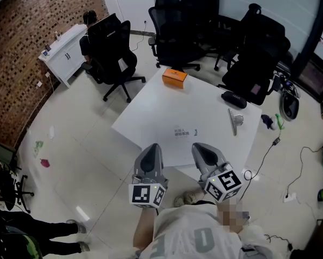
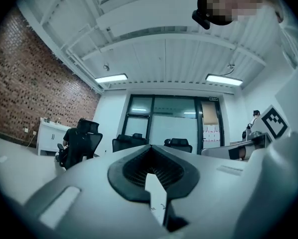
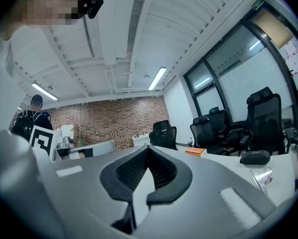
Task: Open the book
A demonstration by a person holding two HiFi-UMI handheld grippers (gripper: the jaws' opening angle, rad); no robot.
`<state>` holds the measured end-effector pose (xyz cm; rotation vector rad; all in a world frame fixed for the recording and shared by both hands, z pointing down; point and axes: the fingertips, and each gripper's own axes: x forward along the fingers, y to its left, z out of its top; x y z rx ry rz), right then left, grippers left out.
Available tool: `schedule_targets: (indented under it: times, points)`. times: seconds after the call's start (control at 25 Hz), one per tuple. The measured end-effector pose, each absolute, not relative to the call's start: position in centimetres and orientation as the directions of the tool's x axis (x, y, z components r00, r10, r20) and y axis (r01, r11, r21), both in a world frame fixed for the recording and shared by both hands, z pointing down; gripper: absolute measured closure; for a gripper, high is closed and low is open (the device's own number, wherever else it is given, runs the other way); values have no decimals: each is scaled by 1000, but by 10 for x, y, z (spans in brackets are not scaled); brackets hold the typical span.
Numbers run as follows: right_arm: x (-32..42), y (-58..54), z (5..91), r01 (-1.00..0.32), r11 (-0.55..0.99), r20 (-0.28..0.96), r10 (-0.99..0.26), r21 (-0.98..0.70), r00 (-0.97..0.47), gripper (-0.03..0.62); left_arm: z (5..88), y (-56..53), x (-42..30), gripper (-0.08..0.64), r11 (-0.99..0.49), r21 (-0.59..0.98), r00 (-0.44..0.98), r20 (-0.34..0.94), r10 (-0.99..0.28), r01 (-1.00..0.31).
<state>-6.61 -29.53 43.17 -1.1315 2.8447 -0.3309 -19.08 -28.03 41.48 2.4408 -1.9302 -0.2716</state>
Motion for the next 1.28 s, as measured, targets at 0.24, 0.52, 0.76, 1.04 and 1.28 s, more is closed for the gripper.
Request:
schedule_targets:
  times: [0.24, 0.52, 0.76, 1.04, 1.28]
  points:
    - [-72, -286, 446, -699, 677, 70, -705, -231, -706, 589, 437, -277, -207, 546, -196, 143, 186, -76, -980, -970]
    - [-71, -264, 448, -711, 654, 72, -721, -256, -689, 589, 448, -255, -231, 546, -161, 178, 156, -42, -987, -971]
    - [-68, -241, 439, -710, 668, 53, -719, -222, -693, 589, 443, -232, -234, 546, -136, 197, 129, -50, -990, -971]
    - [-31, -174, 443, -719, 658, 40, -731, -226, -681, 589, 438, -177, -192, 546, -160, 199, 149, -70, -986, -967]
    - [29, -75, 463, -689, 683, 40, -703, -240, -710, 589, 447, -72, -122, 546, -159, 176, 146, -89, -985, -971]
